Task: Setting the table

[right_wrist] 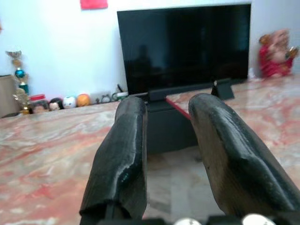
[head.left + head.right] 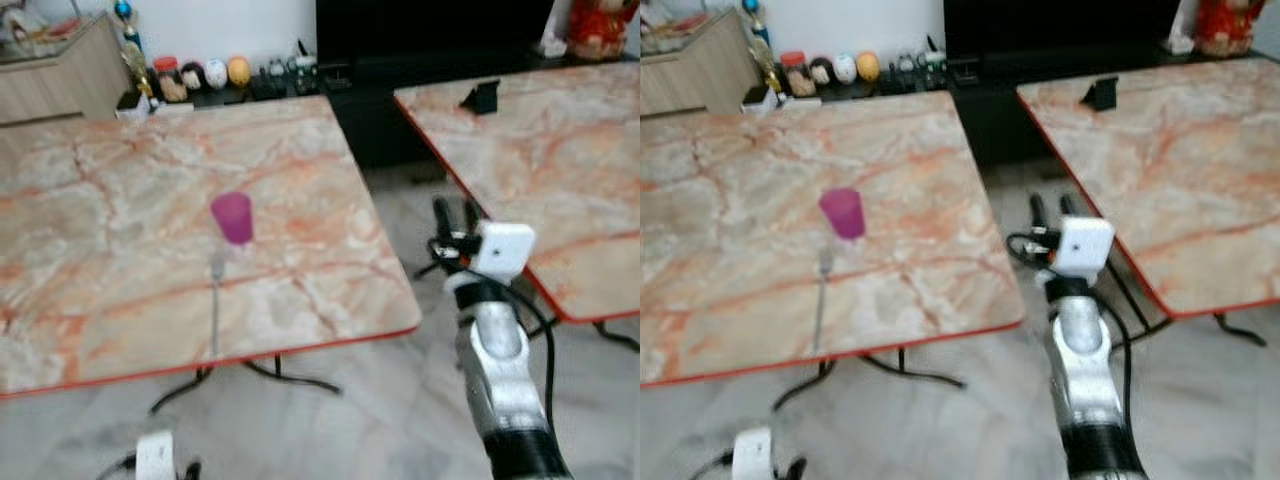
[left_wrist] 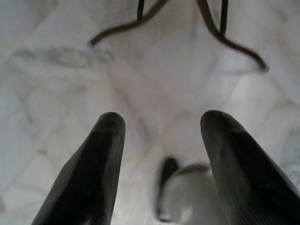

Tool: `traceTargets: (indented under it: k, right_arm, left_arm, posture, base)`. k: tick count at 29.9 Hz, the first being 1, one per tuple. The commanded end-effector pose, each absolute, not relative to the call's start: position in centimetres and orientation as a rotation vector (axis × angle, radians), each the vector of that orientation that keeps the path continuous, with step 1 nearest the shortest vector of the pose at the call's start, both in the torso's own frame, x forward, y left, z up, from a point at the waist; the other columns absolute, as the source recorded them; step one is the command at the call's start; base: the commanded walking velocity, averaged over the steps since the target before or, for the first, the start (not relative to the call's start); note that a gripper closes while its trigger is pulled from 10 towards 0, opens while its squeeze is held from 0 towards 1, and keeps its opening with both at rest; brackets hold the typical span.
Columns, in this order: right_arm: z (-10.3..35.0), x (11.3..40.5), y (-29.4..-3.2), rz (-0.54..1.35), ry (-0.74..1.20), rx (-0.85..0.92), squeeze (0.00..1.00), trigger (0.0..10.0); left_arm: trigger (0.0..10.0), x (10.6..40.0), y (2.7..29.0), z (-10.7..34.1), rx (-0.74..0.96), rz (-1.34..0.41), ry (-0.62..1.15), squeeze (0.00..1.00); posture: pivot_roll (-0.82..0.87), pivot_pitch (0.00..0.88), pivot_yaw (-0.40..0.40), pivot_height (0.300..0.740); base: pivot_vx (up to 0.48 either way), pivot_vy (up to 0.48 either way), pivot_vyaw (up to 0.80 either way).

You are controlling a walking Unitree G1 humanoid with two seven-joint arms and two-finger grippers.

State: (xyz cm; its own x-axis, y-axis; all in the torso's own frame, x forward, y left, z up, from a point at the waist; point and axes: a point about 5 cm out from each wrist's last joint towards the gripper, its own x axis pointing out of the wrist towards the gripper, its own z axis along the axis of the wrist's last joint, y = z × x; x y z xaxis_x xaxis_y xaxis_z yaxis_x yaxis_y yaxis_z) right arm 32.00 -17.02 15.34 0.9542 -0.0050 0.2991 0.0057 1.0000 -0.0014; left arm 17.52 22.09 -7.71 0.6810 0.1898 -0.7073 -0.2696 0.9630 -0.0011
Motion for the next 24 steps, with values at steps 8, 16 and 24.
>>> traceTargets:
  k: [8, 16, 24]
  right_arm:
    - [15.98, 32.21, -16.14, 0.018, -0.324, 0.015, 0.0, 10.0]
    - [15.91, 32.2, -16.05, 0.02, -0.321, 0.017, 0.0, 10.0]
    - [15.83, 32.22, -16.03, 0.023, -0.316, 0.015, 0.0, 10.0]
  left_arm:
    - [10.0, 17.18, 22.73, -7.72, -0.095, 0.274, 0.787, 0.0]
    - [10.0, 17.1, 22.72, -7.74, -0.095, 0.275, 0.786, 0.0]
    - [10.0, 17.09, 22.68, -7.72, -0.087, 0.274, 0.779, 0.0]
  posture:
    - [-0.1, 0.0, 0.017, 0.719]
    - [-0.1, 0.0, 0.015, 0.719]
    - [-0.1, 0.0, 0.012, 0.719]
  base:
    - [0.0, 0.48, 0.0]
    - [0.0, 0.48, 0.0]
    - [0.0, 0.217, 0.0]
